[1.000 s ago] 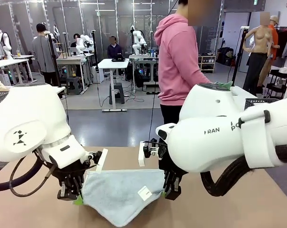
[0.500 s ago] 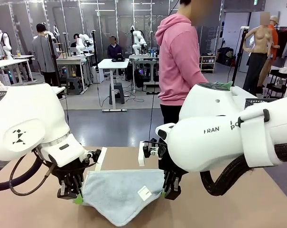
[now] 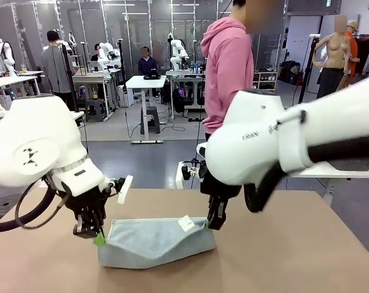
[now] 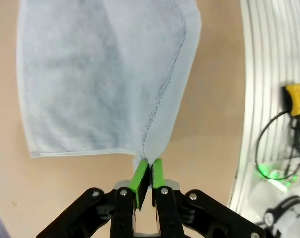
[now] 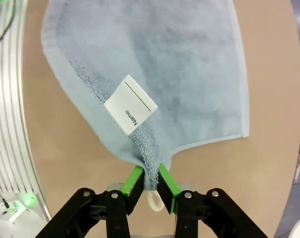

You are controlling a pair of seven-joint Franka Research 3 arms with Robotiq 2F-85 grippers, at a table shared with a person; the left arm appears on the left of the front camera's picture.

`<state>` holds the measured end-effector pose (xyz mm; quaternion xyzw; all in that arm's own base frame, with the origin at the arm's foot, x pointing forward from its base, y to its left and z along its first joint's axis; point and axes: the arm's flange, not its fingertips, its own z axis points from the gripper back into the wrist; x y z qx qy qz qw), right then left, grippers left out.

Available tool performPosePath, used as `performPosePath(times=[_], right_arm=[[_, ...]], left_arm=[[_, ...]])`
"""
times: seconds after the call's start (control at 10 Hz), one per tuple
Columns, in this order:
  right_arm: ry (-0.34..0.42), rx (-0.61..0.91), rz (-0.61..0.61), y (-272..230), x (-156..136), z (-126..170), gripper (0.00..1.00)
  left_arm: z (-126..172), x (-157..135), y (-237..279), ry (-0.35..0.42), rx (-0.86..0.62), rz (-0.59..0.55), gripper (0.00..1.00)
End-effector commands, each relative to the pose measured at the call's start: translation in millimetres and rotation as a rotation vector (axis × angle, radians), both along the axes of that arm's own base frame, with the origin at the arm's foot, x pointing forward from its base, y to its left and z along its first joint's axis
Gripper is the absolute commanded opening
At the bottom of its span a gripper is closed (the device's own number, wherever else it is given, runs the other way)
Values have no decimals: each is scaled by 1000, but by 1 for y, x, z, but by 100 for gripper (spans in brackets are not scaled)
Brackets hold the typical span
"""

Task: Fold the towels and place them in the basket.
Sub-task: When a person lays out a Towel with hook on the table, fold it in half twice.

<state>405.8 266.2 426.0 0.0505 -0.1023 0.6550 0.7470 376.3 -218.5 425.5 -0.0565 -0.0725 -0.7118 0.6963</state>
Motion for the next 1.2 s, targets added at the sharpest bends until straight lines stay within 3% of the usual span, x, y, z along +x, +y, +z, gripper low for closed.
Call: performPosePath(times=[0.0, 0.6, 1.1], right_arm=[[55, 22, 21, 8, 46, -13, 17], [125, -15, -10, 2, 129, -52, 17], [160, -31, -102, -4, 173, -72, 17]], left_arm=[[-4, 46, 3, 39, -6, -58, 7], [-38, 150, 4, 110, 46, 9, 7], [-59, 191, 9, 157, 69, 148, 7]])
